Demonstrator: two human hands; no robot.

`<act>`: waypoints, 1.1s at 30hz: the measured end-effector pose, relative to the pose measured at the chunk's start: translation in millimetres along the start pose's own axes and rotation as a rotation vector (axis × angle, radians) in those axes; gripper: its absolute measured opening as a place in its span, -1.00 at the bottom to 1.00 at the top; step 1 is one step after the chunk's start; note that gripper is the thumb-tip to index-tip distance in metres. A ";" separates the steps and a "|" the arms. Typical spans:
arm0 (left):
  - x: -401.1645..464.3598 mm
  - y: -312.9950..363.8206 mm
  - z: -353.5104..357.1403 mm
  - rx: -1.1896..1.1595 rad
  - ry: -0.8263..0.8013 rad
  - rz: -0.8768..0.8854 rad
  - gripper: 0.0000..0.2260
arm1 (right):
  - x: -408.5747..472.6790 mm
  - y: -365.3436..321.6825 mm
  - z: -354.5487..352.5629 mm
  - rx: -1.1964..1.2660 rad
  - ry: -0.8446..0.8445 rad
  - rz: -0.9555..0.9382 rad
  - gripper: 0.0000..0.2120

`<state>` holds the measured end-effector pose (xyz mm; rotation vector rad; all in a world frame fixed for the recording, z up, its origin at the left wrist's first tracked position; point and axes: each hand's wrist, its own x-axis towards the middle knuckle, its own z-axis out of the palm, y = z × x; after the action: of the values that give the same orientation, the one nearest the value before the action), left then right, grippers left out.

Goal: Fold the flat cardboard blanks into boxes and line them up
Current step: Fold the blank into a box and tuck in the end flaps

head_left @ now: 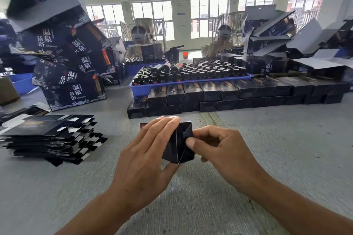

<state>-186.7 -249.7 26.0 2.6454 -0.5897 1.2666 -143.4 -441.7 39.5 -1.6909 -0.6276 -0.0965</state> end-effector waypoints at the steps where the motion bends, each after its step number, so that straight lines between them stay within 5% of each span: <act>1: -0.1 -0.3 -0.2 -0.006 0.000 -0.005 -0.26 | 0.0 0.2 -0.3 -0.005 -0.005 -0.004 -0.91; 3: -0.3 -2.0 0.0 -0.015 0.002 -0.011 -0.25 | -0.6 -0.4 0.2 -0.009 0.000 0.005 -0.87; 8: -2.4 -2.9 7.3 -0.006 -0.098 0.184 -0.15 | -4.0 4.0 4.7 -0.062 -0.048 0.042 -0.34; 11: -2.3 0.9 7.9 0.004 -0.095 0.234 -0.15 | -0.4 6.7 3.4 0.024 -0.015 0.115 -0.39; 13: -3.4 1.3 7.7 -0.045 -0.005 0.112 -0.27 | 3.1 9.0 -0.6 0.056 0.019 0.176 -0.42; 16: -1.6 -1.1 2.2 -0.220 0.100 -0.332 -0.47 | 5.5 14.2 -4.8 0.046 -0.033 0.237 -0.50; 20: 7.5 -8.7 -5.4 -0.827 -0.024 -0.803 -0.26 | 3.6 15.9 -3.2 -0.031 -0.196 0.265 -0.51; 26: 7.8 -11.9 -6.3 -1.056 -0.036 -0.836 -0.57 | 2.1 17.5 0.5 -0.106 -0.227 0.251 -0.59; 33: 4.7 -9.9 -3.4 -1.113 -0.030 -0.784 -0.56 | 8.3 13.5 -11.7 0.094 -0.056 0.105 -0.45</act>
<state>-182.4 -241.0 32.1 1.6362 -0.1161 0.4244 -127.0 -450.9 33.5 -1.6370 -0.5749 0.0550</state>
